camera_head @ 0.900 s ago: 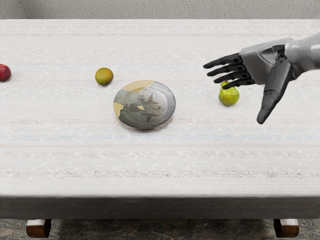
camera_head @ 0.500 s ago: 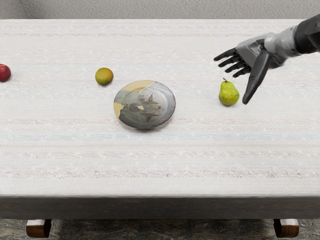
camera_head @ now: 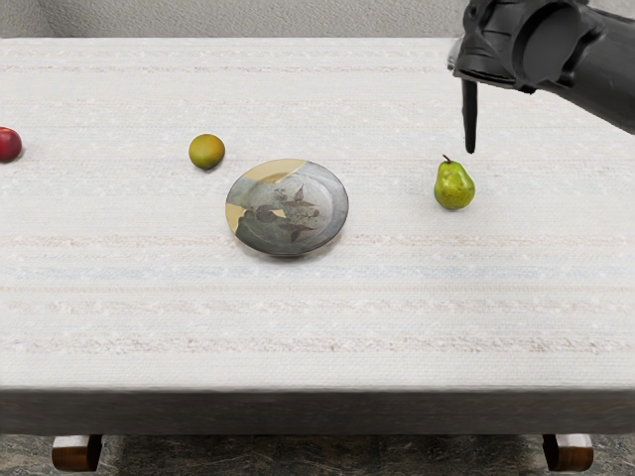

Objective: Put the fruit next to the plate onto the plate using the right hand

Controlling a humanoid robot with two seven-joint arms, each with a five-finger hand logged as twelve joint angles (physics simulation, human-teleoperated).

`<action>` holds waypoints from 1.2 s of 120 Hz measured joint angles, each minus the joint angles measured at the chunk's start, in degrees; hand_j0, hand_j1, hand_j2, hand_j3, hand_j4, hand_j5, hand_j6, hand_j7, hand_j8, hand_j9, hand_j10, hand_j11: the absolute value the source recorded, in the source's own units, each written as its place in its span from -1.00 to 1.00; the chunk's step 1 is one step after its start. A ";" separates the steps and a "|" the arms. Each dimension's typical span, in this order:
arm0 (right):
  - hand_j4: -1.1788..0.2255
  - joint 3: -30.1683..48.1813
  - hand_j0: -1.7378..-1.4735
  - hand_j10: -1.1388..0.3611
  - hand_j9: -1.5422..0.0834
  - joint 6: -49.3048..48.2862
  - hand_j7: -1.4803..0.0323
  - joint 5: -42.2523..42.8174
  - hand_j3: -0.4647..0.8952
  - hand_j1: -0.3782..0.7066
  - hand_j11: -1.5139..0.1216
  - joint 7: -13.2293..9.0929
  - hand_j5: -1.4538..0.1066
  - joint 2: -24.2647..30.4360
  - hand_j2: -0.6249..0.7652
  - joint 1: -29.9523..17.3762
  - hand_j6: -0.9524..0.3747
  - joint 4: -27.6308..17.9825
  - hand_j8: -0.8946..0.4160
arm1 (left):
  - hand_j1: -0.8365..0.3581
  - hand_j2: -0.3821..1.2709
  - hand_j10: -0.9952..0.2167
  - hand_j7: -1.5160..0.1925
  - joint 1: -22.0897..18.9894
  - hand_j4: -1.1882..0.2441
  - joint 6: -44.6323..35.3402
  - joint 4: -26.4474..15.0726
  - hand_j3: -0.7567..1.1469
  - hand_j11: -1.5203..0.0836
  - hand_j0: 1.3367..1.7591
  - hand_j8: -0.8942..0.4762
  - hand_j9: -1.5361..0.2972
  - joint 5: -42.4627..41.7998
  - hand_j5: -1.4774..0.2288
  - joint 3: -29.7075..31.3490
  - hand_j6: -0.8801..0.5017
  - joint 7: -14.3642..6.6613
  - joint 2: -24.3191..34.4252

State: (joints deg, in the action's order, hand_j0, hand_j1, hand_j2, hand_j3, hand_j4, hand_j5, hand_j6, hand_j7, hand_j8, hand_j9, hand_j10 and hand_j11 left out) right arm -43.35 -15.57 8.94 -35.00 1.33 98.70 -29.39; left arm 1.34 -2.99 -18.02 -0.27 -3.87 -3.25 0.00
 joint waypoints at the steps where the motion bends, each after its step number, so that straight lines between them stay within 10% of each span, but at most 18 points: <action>1: 0.65 -0.08 -0.40 0.49 0.86 0.02 0.92 0.16 -0.32 -0.90 0.82 0.00 0.83 -0.10 -0.11 -0.44 0.40 0.34 0.33 | 0.98 -0.54 0.64 0.77 -0.01 0.66 0.00 0.00 -0.20 0.89 0.52 0.30 0.67 0.00 0.73 0.00 0.27 0.00 0.00; 51: 0.64 9.05 -0.40 0.48 0.86 2.09 0.92 5.59 -0.32 -0.90 0.81 0.00 0.82 -1.31 -0.11 -14.65 0.39 10.03 0.32 | 0.98 -0.54 0.64 0.77 -0.02 0.66 0.00 0.00 -0.20 0.89 0.52 0.30 0.67 0.00 0.73 0.00 0.27 0.00 0.00; 144: 0.65 14.96 -0.40 0.49 0.87 5.09 0.92 5.40 -0.32 -0.90 0.82 0.00 0.83 -1.33 -0.10 -16.34 0.40 11.96 0.33 | 0.98 -0.54 0.64 0.77 -0.02 0.66 0.00 0.00 -0.20 0.89 0.52 0.30 0.67 0.00 0.73 0.00 0.27 0.00 0.00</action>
State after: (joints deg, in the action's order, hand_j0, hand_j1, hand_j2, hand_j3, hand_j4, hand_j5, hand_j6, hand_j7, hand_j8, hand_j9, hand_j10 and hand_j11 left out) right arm -28.39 -10.49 14.34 -35.00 0.00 82.36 -17.43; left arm 1.32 -2.99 -18.02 -0.27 -3.87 -3.25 0.00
